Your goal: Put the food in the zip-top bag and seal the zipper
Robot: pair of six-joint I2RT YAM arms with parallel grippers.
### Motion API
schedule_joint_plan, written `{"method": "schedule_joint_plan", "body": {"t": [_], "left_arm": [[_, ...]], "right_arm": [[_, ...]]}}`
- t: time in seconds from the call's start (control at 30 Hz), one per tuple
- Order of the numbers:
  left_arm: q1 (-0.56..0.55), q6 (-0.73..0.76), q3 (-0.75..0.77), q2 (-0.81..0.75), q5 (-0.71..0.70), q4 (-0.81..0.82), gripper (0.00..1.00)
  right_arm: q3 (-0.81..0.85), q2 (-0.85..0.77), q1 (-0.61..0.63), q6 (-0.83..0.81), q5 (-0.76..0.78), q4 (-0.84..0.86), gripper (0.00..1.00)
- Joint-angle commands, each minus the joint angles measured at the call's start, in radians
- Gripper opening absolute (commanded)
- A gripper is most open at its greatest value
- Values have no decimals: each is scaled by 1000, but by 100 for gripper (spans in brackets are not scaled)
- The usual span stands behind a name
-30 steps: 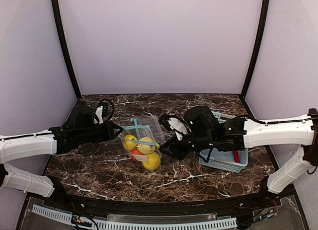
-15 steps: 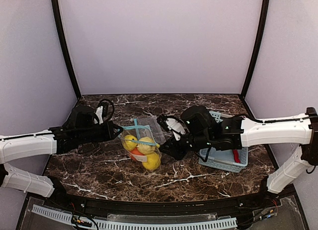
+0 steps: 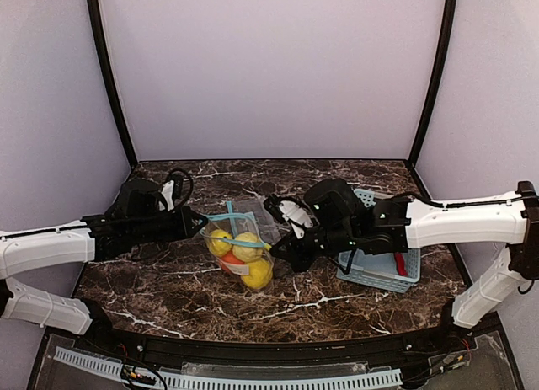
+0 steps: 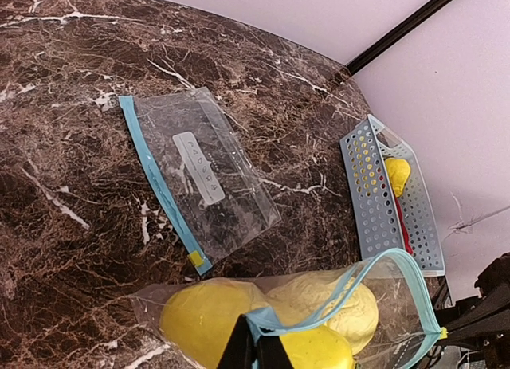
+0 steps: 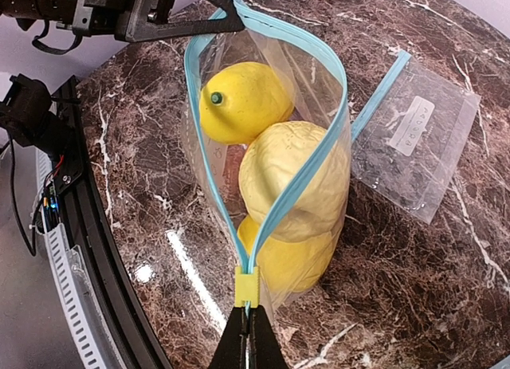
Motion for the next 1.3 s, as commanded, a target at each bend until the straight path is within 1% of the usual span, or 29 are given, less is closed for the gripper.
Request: {"method": "schedule_joint_plan", "body": {"t": [0.0,0.03,0.1,0.13,0.17,0.23,0.3,0.37,0.43,0.47,0.6,0.67,0.77,0.9,1.1,1.27], "left_arm": [[2,13,-11,-92,-2,-88,12],[2,18,-14,-111,-4,-127,19],[2,45,-17,-167,-15,-186,48],[2,72,-9,-204,-26,-209,54],[2,87,-3,-220,-30,-249,63],[2,165,26,-258,-31,-304,70],[1,237,68,-274,-4,-333,74],[-4,309,109,-269,62,-336,76],[-19,379,151,-238,146,-330,77],[-28,405,181,-205,211,-324,77],[-125,568,277,-86,360,-314,77],[-186,639,319,-18,407,-301,76],[-275,730,385,91,453,-282,71],[-330,789,452,203,490,-259,64],[-341,802,487,289,558,-189,53],[-339,816,498,333,569,-200,45]], "right_arm": [[-21,-41,9,-53,-53,43,0],[-35,-57,10,-67,-72,56,0],[-59,-89,10,-90,-107,75,0],[-69,-98,9,-100,-119,81,0],[-77,-105,10,-108,-130,84,0],[-88,-112,9,-124,-150,85,0],[-99,-114,9,-139,-164,85,0],[-106,-123,8,-154,-171,86,0],[-119,-137,9,-167,-176,94,0],[-128,-146,7,-171,-178,100,0],[-158,-185,-8,-191,-220,124,0],[-172,-201,-21,-200,-248,135,0],[-189,-220,-42,-209,-280,143,0],[-215,-244,-67,-211,-319,157,0],[-230,-252,-88,-205,-347,161,0],[-238,-254,-96,-201,-358,164,0]]}}
